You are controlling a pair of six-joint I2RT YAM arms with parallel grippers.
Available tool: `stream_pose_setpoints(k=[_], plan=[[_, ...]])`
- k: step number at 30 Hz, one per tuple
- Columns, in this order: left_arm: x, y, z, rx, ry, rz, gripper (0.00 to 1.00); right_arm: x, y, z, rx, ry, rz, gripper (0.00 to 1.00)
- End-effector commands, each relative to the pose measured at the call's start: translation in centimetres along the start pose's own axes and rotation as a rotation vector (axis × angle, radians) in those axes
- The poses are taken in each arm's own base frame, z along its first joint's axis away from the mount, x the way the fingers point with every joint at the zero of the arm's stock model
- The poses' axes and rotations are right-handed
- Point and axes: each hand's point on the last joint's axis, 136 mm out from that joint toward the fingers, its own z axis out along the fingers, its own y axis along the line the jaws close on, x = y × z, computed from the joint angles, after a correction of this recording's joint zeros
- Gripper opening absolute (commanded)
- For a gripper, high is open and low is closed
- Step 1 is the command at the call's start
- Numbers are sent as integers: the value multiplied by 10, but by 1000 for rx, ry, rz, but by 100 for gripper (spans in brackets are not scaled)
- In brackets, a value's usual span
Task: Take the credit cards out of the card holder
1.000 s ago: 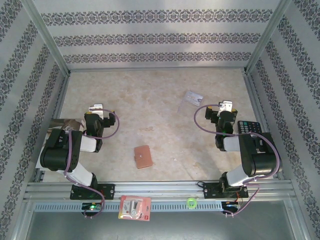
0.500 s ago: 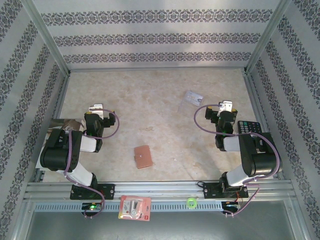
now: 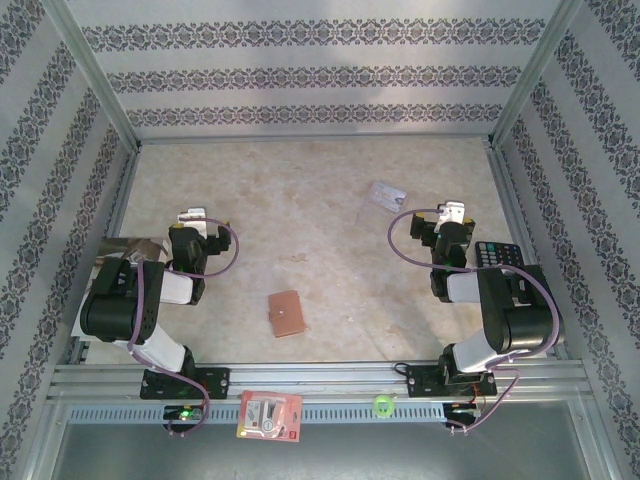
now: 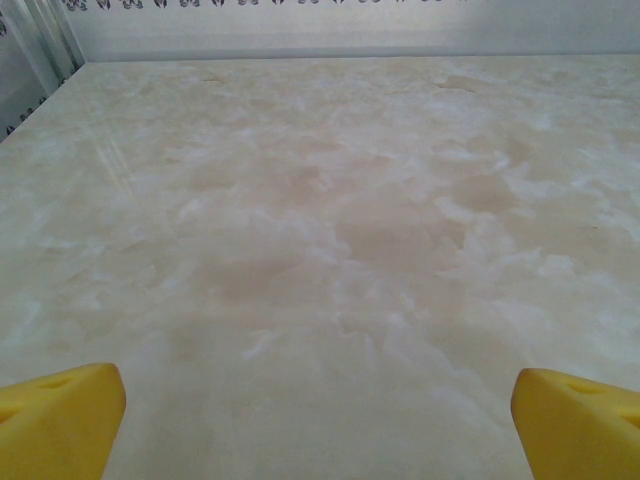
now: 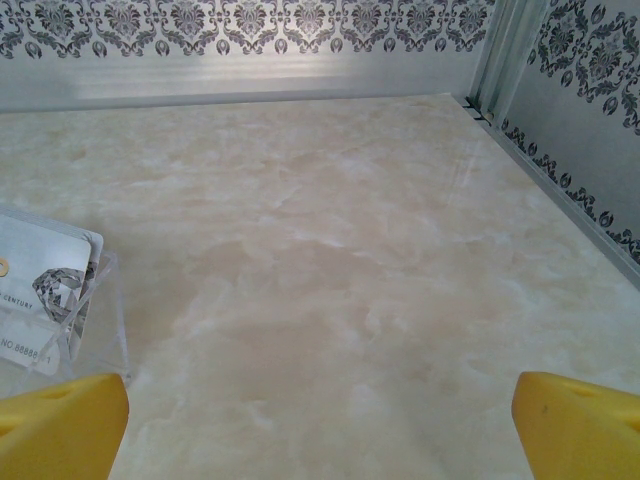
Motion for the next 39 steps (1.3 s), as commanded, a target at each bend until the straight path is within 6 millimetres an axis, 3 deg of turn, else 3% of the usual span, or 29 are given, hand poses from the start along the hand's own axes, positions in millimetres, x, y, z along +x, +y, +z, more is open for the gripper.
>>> stream_pose_setpoints(k=[1,17,27,31,33,35,37,39], plan=[[-9,0,2,6,-19,8,99,-6,2,-1,-4,-29,7,98],[-9,1,2,0,-25,6,99,-9,-1,-1,4,-38,20,98],[-51,17,-29,-90,-55,-28,99,-19,3,-7,-1,-43,-5,98],[-87,32,-48,-151,-161,-222,99,-53,-25,-19,177,29,45,98],[-90,52,-56,-250,-205,-386,99,-64,-42,-26,293,54,84,98],[-81,74,-64,-372,-220,-588,99,-62,-59,-34,405,63,293,98],[-52,85,-76,-456,-167,-812,99,-32,-72,-49,481,140,617,98],[-33,86,-85,-449,-161,-990,99,-31,-46,-32,216,176,719,98]])
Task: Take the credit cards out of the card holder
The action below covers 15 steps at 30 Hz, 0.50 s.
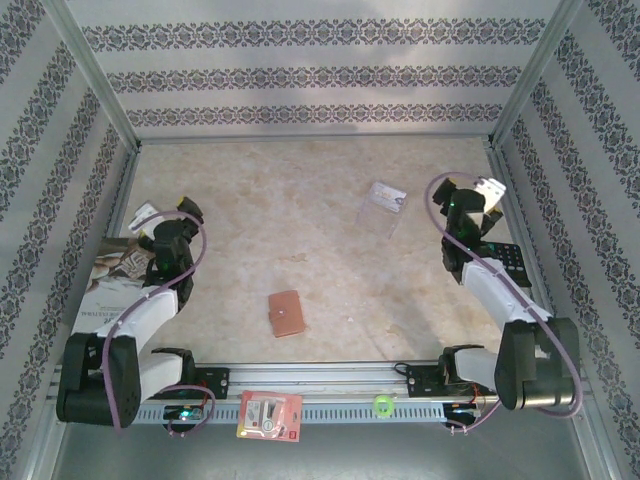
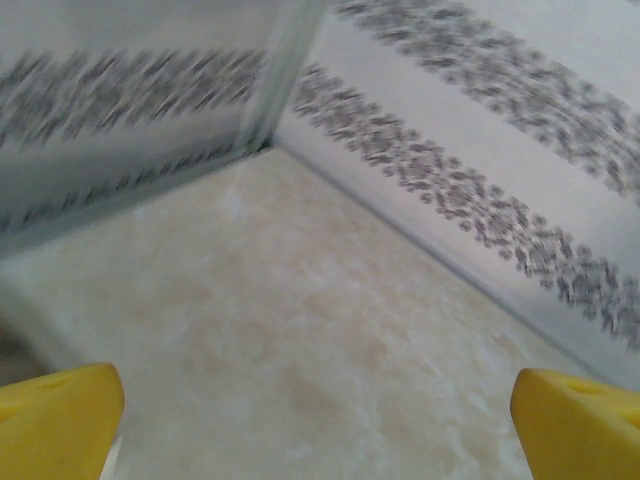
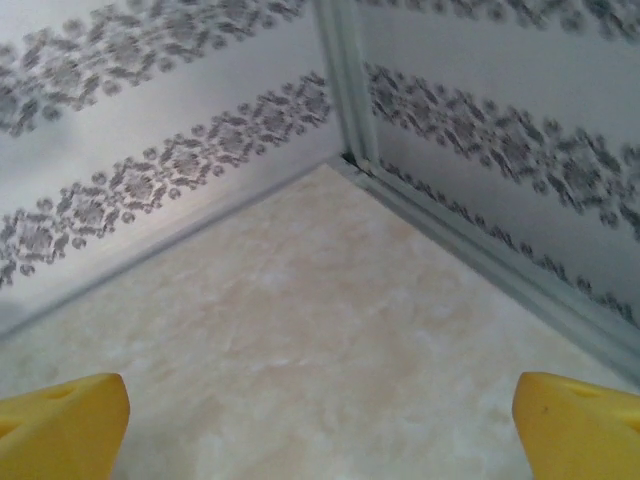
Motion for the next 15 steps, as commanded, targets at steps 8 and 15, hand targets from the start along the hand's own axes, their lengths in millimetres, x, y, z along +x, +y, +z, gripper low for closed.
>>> stream_pose_setpoints(k=[8,15], plan=[[11,-8,-22,239,36,-446,99,96,22,-6,-155,493,110,98],[38,-75,-36,447,383,-342,99,148,63,-1,-268,706,0,73]])
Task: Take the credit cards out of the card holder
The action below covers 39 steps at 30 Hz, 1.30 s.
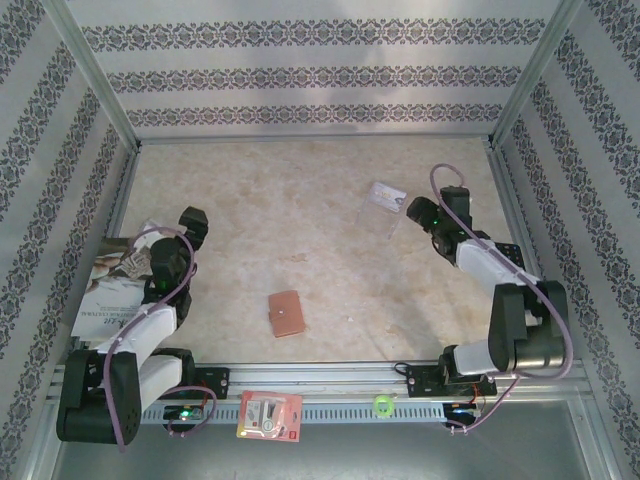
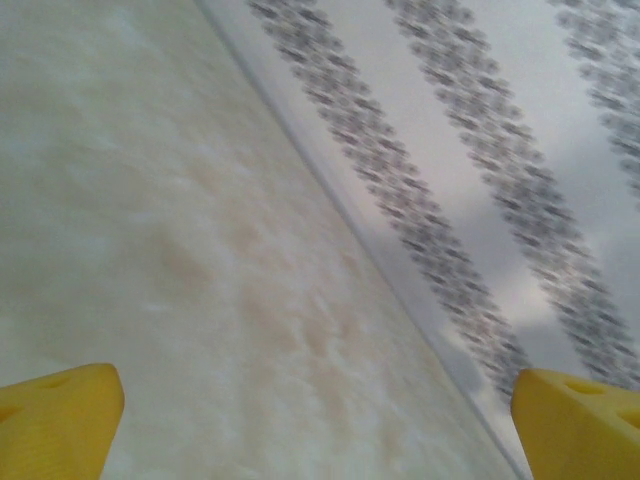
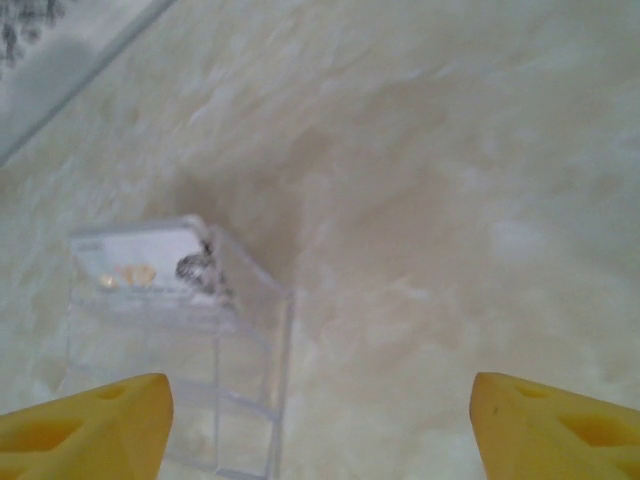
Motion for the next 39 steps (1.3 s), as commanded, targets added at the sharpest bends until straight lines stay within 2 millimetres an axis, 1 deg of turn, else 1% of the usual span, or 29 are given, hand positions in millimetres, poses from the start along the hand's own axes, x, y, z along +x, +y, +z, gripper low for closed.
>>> stream_pose_setpoints(k=[1,2,3,5,7,8,12,15,20,24,29,30,33,39], plan=[[30,-38,1,108,254,27,96,28,18,17,-55,153,-63,71],[37,-39,0,108,294,39,94,29,21,21,-60,159,-70,70],[45,-41,-1,121,330,53,90,29,25,25,-64,163,-76,68],[57,-39,-5,122,380,61,85,28,31,32,-71,172,-83,61],[68,-39,-10,123,431,74,76,28,36,39,-82,188,-92,55],[74,-39,-12,125,456,81,74,28,39,42,-87,191,-95,53],[93,-39,-19,136,525,111,71,30,43,50,-82,207,-108,49],[101,-38,-22,135,554,143,67,37,40,56,-55,233,-118,45],[107,-40,-24,140,578,173,65,45,31,65,-8,271,-131,41],[110,-44,-26,152,592,197,63,48,33,67,-17,292,-154,36],[113,-41,-28,148,605,201,64,55,29,69,3,335,-185,31],[114,-40,-28,146,608,202,64,57,29,69,1,344,-190,29],[116,-39,-29,145,616,203,64,62,30,70,-15,368,-206,25],[117,-39,-30,145,627,214,64,72,42,68,-64,413,-286,22]])
